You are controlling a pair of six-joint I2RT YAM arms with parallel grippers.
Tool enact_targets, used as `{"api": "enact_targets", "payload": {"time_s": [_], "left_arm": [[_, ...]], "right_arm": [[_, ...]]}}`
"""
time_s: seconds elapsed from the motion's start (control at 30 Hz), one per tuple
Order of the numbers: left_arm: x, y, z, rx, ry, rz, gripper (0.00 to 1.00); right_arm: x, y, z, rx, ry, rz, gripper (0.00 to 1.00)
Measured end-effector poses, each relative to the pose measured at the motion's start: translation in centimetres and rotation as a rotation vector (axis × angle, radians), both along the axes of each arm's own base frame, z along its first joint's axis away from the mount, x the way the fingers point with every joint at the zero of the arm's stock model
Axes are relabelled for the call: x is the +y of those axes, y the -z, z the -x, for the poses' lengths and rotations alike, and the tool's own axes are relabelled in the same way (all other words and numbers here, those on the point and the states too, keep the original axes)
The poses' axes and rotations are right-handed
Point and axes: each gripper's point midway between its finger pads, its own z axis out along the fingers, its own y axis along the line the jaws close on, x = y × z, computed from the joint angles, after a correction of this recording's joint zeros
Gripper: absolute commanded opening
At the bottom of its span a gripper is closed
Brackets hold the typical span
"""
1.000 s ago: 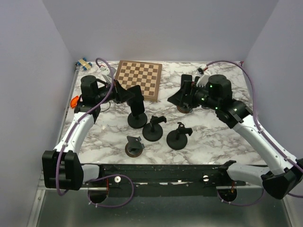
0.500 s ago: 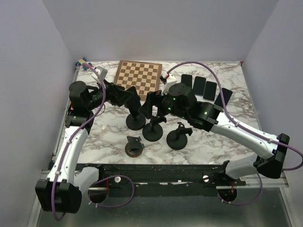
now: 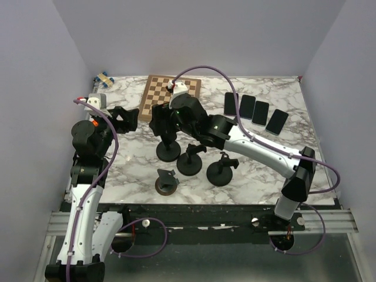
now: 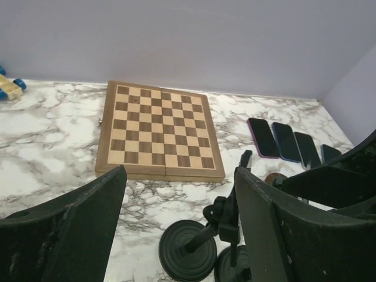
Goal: Remove the phone from the phone stand
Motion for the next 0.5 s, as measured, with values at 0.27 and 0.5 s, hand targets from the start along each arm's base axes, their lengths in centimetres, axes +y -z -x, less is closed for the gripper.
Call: {"api": "enact_targets", "payload": {"time_s": [0.27,0.5], "left_arm": [[1.1,1.4,-0.4,0.049,-0.064,-0.002,0.82],[1.1,1.4,-0.5,0.05,-0.064,-0.001,0.82]], "right_arm": [[0.4,1.5,-4.4,0.024,0.036,0.023,1.0],[-0.7,2.1,-6.0,0.031,0.024,0.038,1.0]]}}
